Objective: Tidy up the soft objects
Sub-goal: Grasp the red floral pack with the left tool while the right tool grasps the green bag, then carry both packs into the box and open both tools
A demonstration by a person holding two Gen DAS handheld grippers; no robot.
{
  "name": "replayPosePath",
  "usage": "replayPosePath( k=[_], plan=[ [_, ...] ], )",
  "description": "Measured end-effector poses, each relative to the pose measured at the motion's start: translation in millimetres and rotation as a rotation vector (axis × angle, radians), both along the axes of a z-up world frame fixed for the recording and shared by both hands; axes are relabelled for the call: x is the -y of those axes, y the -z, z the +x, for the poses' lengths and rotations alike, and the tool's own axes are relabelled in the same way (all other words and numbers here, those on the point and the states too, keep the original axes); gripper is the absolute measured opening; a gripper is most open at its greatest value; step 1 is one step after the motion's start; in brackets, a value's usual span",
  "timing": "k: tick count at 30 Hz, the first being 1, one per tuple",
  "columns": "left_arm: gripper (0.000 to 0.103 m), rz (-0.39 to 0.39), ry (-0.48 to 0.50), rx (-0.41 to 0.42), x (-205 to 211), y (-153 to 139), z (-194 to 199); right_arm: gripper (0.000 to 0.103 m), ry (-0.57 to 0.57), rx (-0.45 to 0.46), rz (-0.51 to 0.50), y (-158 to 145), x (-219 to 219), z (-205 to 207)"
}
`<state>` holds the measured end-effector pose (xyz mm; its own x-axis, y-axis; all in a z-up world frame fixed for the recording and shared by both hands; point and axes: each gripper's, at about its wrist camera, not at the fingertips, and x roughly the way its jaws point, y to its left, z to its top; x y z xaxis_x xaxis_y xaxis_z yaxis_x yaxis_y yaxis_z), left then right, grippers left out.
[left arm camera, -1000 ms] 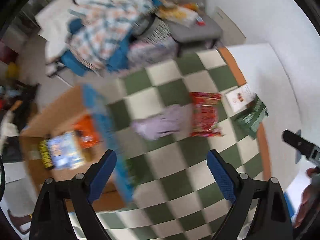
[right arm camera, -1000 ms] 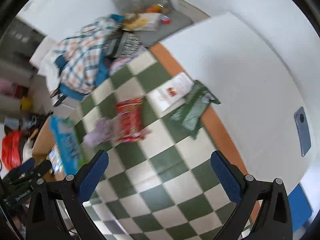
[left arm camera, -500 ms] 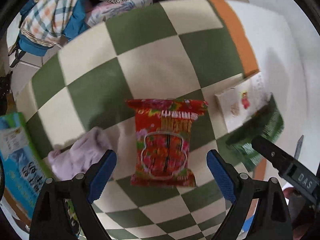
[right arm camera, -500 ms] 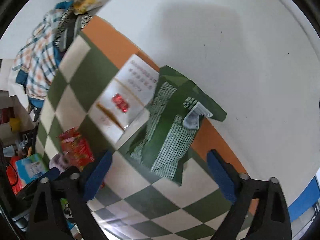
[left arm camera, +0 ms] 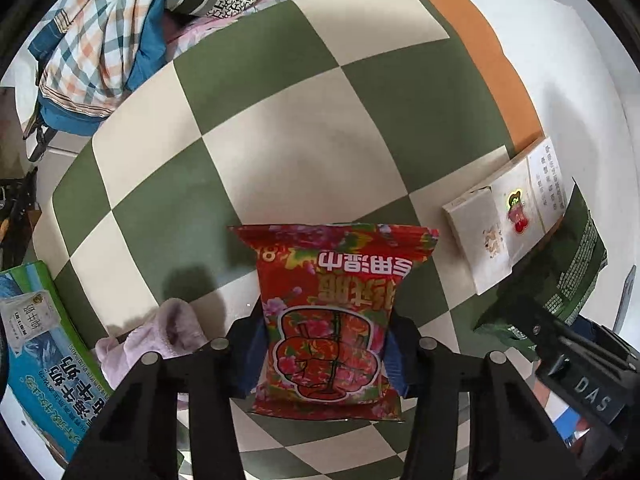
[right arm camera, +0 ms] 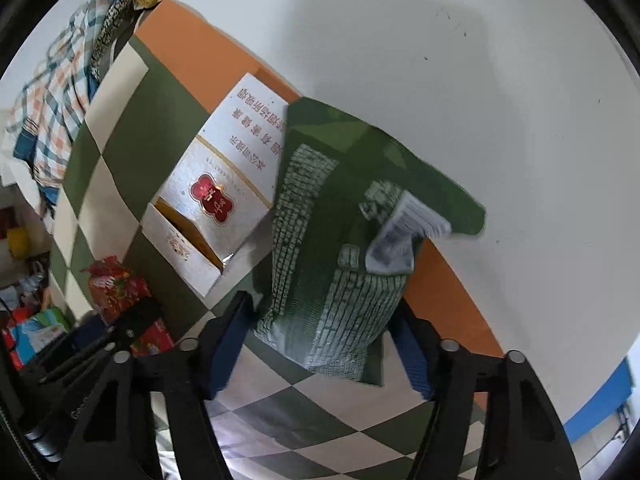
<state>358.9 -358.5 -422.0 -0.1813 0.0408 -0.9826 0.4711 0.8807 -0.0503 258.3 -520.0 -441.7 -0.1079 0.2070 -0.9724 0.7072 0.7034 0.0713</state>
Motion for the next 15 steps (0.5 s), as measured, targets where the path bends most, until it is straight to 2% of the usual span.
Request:
replayPosePath(
  k=[3, 6, 10, 15],
  plan=[
    [0.043, -0.006, -0.013, 0.010, -2, -4, -3, 0.067, -0.041, -0.013, -0.030, 2, -9, 4],
    [0.041, -0.012, -0.025, 0.022, -6, -9, -7, 0.051, -0.094, -0.027, -0.082, 1, -23, 7],
    [0.041, -0.042, -0.039, 0.041, -14, -23, -12, 0.044, -0.105, 0.002, -0.072, -2, -27, 2],
    [0.041, -0.116, -0.054, 0.058, -22, -55, -28, 0.043, -0.104, 0.057, -0.057, -19, -30, -12]
  ],
)
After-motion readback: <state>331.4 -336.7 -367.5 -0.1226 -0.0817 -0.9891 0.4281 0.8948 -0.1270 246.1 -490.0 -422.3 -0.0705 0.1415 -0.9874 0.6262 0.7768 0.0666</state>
